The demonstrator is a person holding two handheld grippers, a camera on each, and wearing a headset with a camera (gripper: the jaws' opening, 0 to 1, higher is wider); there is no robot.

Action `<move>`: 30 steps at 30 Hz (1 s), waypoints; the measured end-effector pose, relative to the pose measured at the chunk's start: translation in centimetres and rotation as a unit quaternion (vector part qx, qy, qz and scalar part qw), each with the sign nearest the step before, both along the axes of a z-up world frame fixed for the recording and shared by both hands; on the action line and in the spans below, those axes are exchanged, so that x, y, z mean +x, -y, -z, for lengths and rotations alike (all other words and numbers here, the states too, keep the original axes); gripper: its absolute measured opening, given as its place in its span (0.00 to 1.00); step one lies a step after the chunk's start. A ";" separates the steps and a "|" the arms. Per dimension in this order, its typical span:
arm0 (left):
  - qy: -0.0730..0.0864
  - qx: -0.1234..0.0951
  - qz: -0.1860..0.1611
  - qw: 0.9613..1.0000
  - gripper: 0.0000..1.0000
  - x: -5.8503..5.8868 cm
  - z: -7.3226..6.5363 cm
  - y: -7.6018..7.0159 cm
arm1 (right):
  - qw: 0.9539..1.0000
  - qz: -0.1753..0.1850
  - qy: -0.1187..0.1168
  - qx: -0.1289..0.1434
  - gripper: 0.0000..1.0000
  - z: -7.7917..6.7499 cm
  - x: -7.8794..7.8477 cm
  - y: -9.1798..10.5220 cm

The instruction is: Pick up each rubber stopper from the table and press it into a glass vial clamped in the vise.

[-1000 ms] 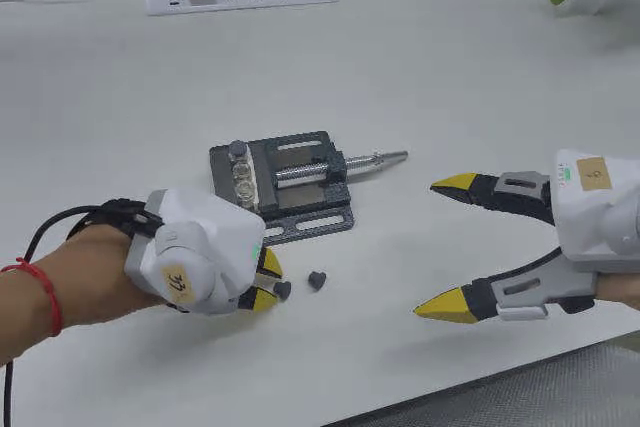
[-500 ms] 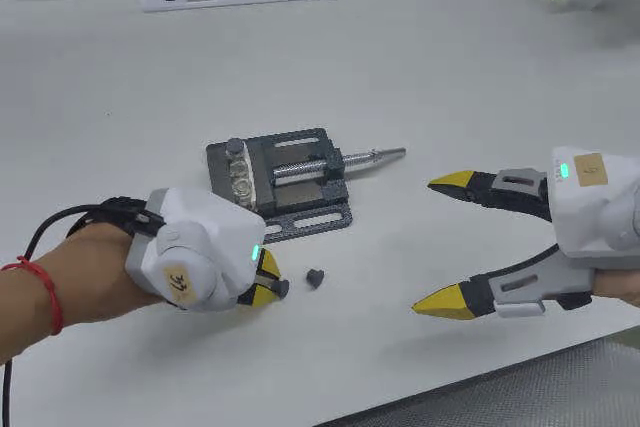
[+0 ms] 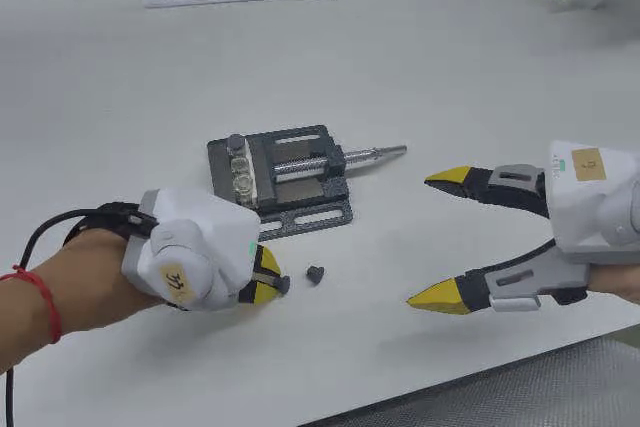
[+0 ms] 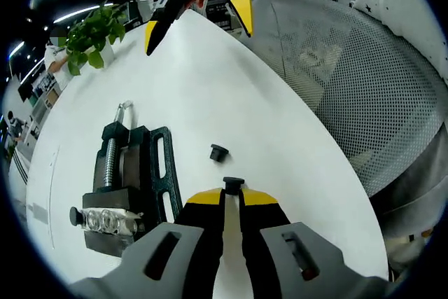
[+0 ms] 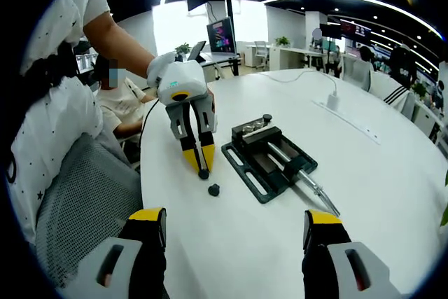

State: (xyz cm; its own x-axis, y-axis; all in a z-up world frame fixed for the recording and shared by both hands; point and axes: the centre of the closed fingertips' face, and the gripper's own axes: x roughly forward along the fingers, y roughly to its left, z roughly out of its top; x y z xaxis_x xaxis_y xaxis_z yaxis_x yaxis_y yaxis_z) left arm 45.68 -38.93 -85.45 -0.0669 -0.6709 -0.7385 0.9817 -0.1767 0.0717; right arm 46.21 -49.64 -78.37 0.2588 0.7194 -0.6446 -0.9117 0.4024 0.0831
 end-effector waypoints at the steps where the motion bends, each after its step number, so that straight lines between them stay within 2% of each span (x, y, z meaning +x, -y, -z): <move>1: -0.009 -0.010 -0.017 1.000 0.04 0.0 -0.4 0.1 | 1.000 -0.001 0.001 0.001 0.79 -0.3 0.1 -0.3; 3: -0.015 -0.025 -0.033 0.999 0.04 0.2 -1.1 0.3 | 1.000 -0.002 0.003 0.005 0.78 -0.6 0.2 -0.6; 5: -0.032 -0.044 -0.064 0.996 0.04 0.3 -1.9 0.5 | 1.000 -0.002 0.003 0.009 0.77 -1.0 0.4 -1.0; 10: -0.064 -0.093 -0.124 0.986 0.04 0.5 -4.2 0.8 | 1.000 -0.007 0.006 0.022 0.75 -2.5 0.8 -2.3; 13: -0.083 -0.121 -0.163 0.976 0.04 0.8 -5.6 0.9 | 0.999 -0.014 0.007 0.031 0.72 -3.7 1.1 -3.3; 14: -0.093 -0.137 -0.181 0.969 0.04 0.9 -6.4 1.0 | 0.999 -0.016 0.003 0.031 0.71 -4.1 1.3 -3.7; 15: -0.098 -0.150 -0.192 0.965 0.04 1.1 -6.9 1.1 | 0.999 -0.015 -0.005 0.028 0.70 -4.3 1.4 -3.9; 17: -0.110 -0.174 -0.213 0.955 0.04 1.2 -8.1 1.2 | 0.999 -0.027 -0.001 0.029 0.67 -4.9 1.6 -4.6; 20: -0.116 -0.193 -0.229 0.947 0.04 1.3 -9.3 1.1 | 0.999 -0.040 -0.013 0.031 0.63 -5.8 1.7 -5.7; 24: -0.123 -0.223 -0.245 0.935 0.04 1.4 -11.4 1.2 | 0.996 -0.079 -0.019 0.025 0.54 -7.0 1.4 -7.2; 28: -0.121 -0.243 -0.249 0.929 0.04 1.4 -13.0 1.3 | 0.993 -0.113 -0.032 0.017 0.44 -7.6 1.0 -8.2; 30: -0.119 -0.249 -0.249 0.928 0.04 1.3 -13.6 1.3 | 0.990 -0.133 -0.039 0.015 0.37 -7.5 0.9 -8.4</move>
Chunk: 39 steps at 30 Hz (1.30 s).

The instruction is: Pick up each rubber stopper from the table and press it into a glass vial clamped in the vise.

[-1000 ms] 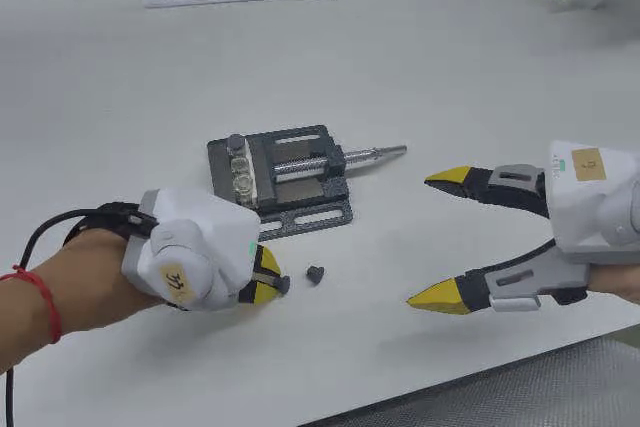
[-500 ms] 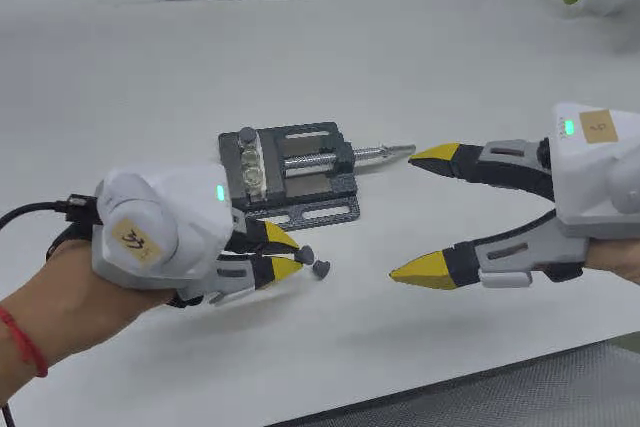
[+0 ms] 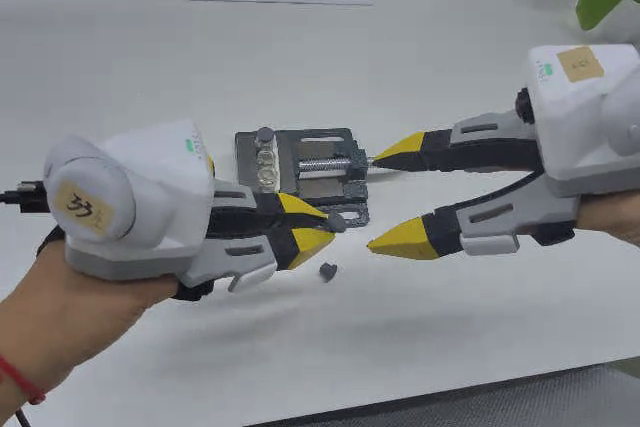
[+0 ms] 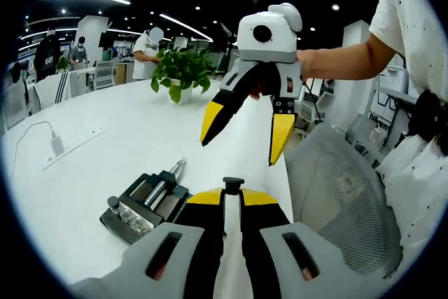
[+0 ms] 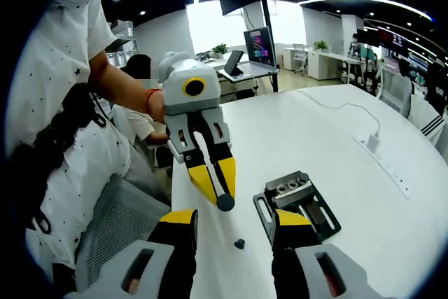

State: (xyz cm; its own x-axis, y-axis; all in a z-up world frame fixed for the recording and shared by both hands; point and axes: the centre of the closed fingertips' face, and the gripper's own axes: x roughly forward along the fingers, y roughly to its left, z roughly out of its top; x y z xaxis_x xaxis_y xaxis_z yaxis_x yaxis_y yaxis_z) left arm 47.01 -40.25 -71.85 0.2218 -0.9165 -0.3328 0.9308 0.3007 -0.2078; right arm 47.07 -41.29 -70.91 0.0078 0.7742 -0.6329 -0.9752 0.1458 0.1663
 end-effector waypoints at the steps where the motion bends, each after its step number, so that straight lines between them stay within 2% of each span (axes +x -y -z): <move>1: 0.003 -0.002 0.000 1.000 0.04 0.0 -0.3 0.0 | 1.000 -0.010 -0.004 -0.003 0.34 0.0 0.0 -0.2; 7: 0.010 -0.011 -0.002 1.000 0.04 -0.1 -1.2 0.0 | 0.999 -0.052 -0.011 -0.012 0.22 -0.6 -0.4 -1.3; 11: 0.017 -0.010 0.001 1.000 0.04 -0.3 -1.5 -0.1 | 0.997 -0.069 -0.010 -0.019 0.18 -0.8 -0.4 -1.7; 18: 0.018 -0.016 -0.003 1.000 0.04 -0.2 -1.8 -0.3 | 0.996 -0.083 -0.014 -0.019 0.10 -1.0 -0.7 -2.0; 39: 0.014 -0.023 0.002 1.000 0.04 -0.3 -2.0 -0.3 | 0.995 -0.093 -0.015 -0.019 0.08 -1.0 -1.3 -2.2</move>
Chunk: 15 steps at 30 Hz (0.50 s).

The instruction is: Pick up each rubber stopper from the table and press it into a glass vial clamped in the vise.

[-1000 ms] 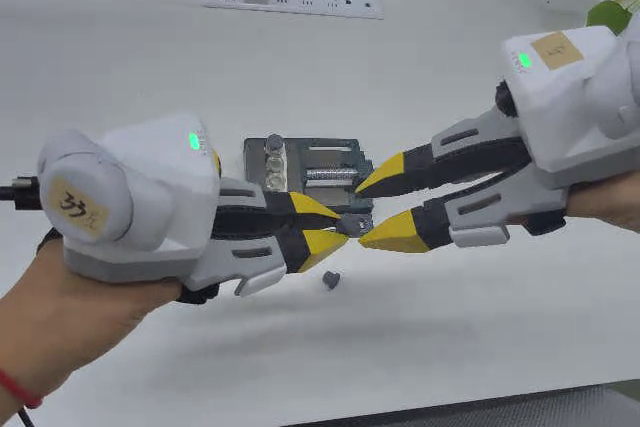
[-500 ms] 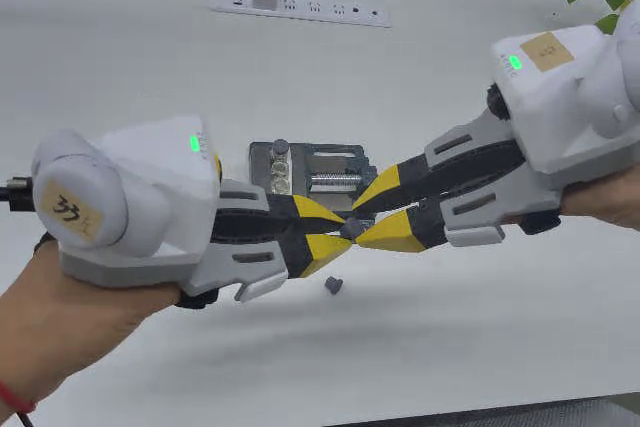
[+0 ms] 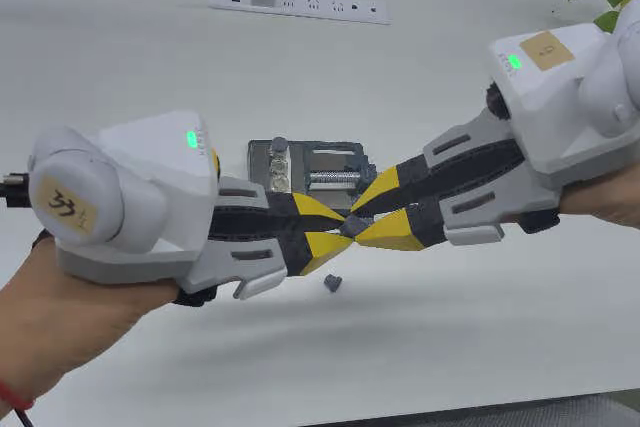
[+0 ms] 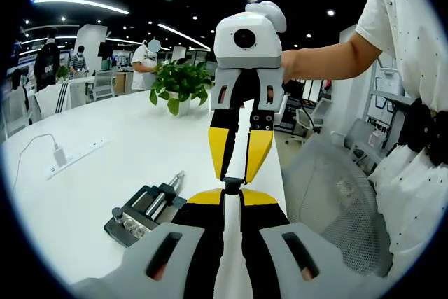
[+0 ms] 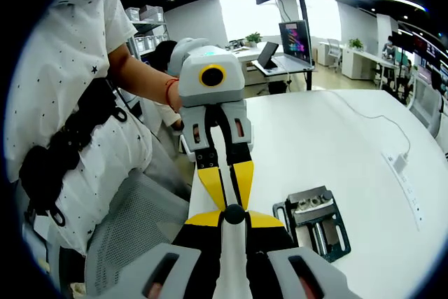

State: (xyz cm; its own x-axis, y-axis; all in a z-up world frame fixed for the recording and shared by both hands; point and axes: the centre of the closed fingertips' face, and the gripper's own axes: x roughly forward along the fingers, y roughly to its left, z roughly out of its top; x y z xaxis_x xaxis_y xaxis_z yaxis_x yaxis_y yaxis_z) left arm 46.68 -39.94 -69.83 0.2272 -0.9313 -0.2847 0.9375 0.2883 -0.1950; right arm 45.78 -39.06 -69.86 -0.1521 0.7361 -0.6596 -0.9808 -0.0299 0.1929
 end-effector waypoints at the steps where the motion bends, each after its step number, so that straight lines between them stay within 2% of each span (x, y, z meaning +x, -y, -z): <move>1: 0.000 0.000 0.001 1.000 0.04 0.0 0.0 0.0 | 1.000 0.000 -0.001 0.000 0.08 0.0 0.0 0.0; 15: -0.001 0.001 0.003 1.000 0.04 0.0 0.0 -0.1 | 1.000 -0.004 0.007 0.001 0.07 -0.1 0.0 -0.1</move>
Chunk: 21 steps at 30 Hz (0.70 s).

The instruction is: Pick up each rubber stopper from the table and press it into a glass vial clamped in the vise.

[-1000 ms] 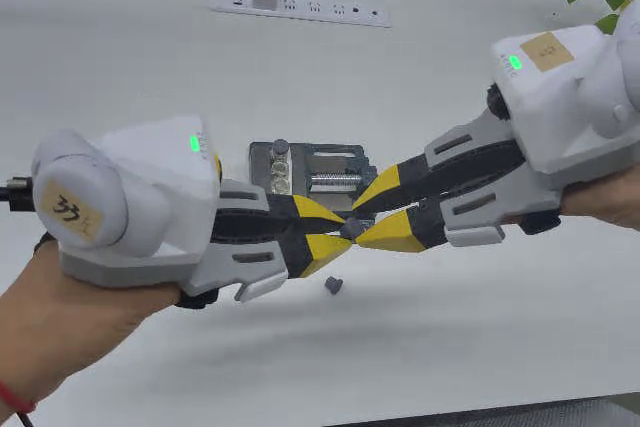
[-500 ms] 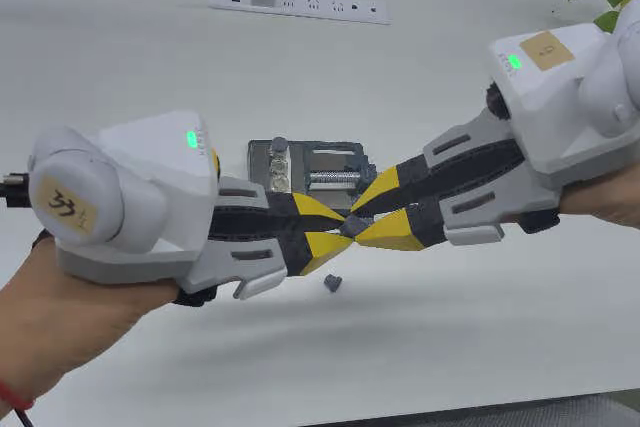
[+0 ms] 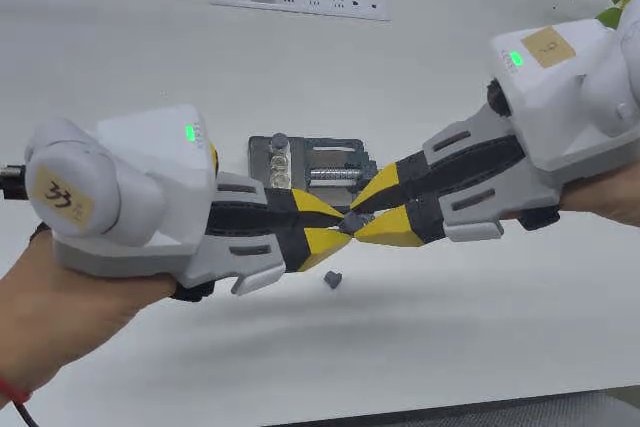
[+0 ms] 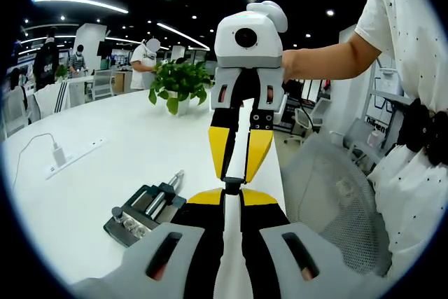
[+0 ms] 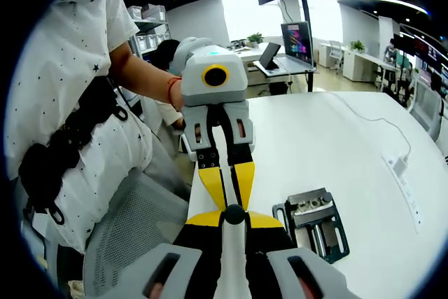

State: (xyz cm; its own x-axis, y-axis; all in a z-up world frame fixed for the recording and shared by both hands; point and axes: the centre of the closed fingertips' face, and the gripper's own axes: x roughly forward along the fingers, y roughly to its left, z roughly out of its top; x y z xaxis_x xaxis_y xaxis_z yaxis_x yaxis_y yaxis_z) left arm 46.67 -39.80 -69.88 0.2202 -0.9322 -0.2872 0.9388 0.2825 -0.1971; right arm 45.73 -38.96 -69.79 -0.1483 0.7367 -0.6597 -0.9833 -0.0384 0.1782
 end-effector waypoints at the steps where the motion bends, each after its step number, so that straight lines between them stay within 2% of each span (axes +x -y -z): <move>1: 0.000 0.000 0.000 1.000 0.04 0.0 0.0 0.0 | 1.000 0.000 0.000 -0.001 0.07 0.0 0.0 0.0; 21: -0.002 0.001 -0.003 1.000 0.04 0.1 0.3 -0.3 | 1.000 -0.001 0.005 -0.004 0.06 0.3 0.1 -0.1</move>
